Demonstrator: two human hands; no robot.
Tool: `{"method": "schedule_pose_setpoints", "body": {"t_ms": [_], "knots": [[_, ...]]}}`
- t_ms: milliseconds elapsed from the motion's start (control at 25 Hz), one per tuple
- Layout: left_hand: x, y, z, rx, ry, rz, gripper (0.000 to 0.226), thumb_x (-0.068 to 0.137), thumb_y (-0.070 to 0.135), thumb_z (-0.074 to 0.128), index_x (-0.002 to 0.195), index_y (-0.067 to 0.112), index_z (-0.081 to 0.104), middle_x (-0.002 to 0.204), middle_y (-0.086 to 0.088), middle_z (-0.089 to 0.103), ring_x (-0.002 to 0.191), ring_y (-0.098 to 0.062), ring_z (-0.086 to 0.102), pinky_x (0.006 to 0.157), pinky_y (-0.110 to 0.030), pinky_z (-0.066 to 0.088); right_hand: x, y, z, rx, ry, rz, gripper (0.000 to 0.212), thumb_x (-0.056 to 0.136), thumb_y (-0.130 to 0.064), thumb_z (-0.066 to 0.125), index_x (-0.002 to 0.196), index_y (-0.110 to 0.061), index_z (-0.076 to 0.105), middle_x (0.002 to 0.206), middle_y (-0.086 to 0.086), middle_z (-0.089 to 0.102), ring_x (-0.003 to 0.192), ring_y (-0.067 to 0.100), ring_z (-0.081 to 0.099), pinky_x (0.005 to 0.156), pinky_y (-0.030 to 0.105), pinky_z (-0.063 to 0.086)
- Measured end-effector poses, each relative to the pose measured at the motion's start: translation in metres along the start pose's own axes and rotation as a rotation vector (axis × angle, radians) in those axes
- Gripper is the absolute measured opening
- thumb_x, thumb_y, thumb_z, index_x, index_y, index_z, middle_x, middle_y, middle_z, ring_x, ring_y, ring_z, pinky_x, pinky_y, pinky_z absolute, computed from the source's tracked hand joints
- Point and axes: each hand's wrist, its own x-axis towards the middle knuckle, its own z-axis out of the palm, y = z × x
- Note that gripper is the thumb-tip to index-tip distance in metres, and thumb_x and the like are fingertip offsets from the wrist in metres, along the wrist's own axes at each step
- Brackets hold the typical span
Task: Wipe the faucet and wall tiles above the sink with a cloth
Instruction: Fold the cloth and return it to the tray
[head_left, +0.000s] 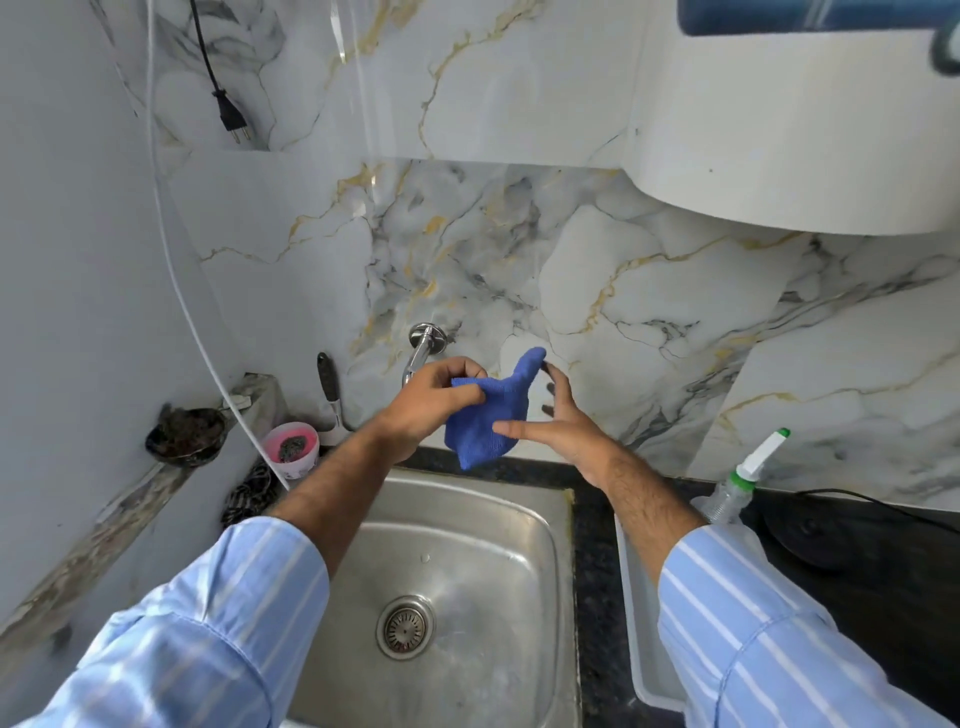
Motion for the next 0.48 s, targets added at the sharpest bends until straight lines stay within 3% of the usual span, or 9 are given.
{"method": "schedule_pose_setpoints", "body": {"t_ms": [80, 160, 240, 320, 360, 400, 480], "knots": [[-0.005, 0.007, 0.008, 0.035, -0.033, 0.003, 0.011, 0.077, 0.013, 0.059, 0.083, 0.017, 0.066, 0.072, 0.011, 0.065, 0.067, -0.002, 0.059, 0.059, -0.01, 0.047, -0.008, 0.005, -0.014, -0.181, 0.05, -0.114, 0.136, 0.043, -0.055, 0.095, 0.148, -0.057, 0.007, 0.159, -0.02, 0.01, 0.141, 0.005, 0.02, 0.108, 0.03, 0.029], [-0.009, 0.009, 0.019, 0.044, -0.077, 0.005, 0.014, 0.075, 0.009, 0.056, 0.082, 0.016, 0.066, 0.072, 0.009, 0.065, 0.067, -0.004, 0.058, 0.06, -0.013, 0.047, -0.018, 0.009, -0.025, -0.351, 0.05, -0.168, 0.131, 0.035, -0.062, 0.093, 0.145, -0.058, 0.022, 0.163, -0.015, 0.005, 0.146, 0.008, 0.016, 0.113, 0.034, 0.029], [-0.012, 0.009, 0.032, 0.026, -0.098, 0.0, 0.015, 0.075, 0.008, 0.056, 0.082, 0.016, 0.066, 0.072, 0.007, 0.064, 0.068, -0.005, 0.058, 0.062, -0.014, 0.048, -0.029, 0.014, -0.035, -0.431, -0.022, -0.116, 0.105, 0.035, -0.062, 0.093, 0.131, -0.047, 0.053, 0.155, -0.008, 0.033, 0.139, 0.008, 0.037, 0.11, 0.035, 0.04], [-0.014, 0.004, 0.047, -0.02, -0.059, -0.03, 0.011, 0.077, 0.01, 0.059, 0.084, 0.015, 0.067, 0.073, 0.004, 0.063, 0.069, -0.007, 0.059, 0.061, -0.014, 0.05, -0.04, 0.022, -0.051, -0.374, -0.108, -0.025, 0.066, 0.043, -0.05, 0.096, 0.102, -0.031, 0.072, 0.109, -0.007, 0.073, 0.099, 0.003, 0.067, 0.091, 0.036, 0.056], [-0.015, -0.001, 0.055, -0.047, -0.028, -0.052, 0.01, 0.079, 0.011, 0.063, 0.087, 0.014, 0.068, 0.075, 0.002, 0.063, 0.069, -0.008, 0.059, 0.061, -0.016, 0.051, -0.047, 0.028, -0.06, -0.351, -0.138, 0.015, 0.053, 0.046, -0.045, 0.096, 0.09, -0.026, 0.075, 0.088, -0.009, 0.076, 0.081, 0.003, 0.07, 0.083, 0.036, 0.058], [-0.016, -0.007, 0.063, -0.072, 0.0, -0.076, 0.008, 0.083, 0.011, 0.066, 0.09, 0.012, 0.069, 0.077, 0.0, 0.064, 0.07, -0.01, 0.06, 0.062, -0.018, 0.051, -0.055, 0.034, -0.07, -0.337, -0.147, 0.057, 0.048, 0.047, -0.043, 0.096, 0.085, -0.022, 0.075, 0.08, -0.008, 0.076, 0.074, 0.005, 0.07, 0.079, 0.035, 0.058], [-0.018, -0.024, 0.083, -0.11, 0.018, -0.129, 0.006, 0.094, 0.006, 0.072, 0.096, 0.011, 0.072, 0.082, -0.002, 0.068, 0.072, -0.012, 0.064, 0.065, -0.023, 0.053, -0.074, 0.05, -0.093, -0.243, -0.106, 0.161, 0.044, 0.05, -0.04, 0.096, 0.085, -0.022, 0.077, 0.086, -0.005, 0.08, 0.076, 0.008, 0.073, 0.076, 0.032, 0.059]]}}
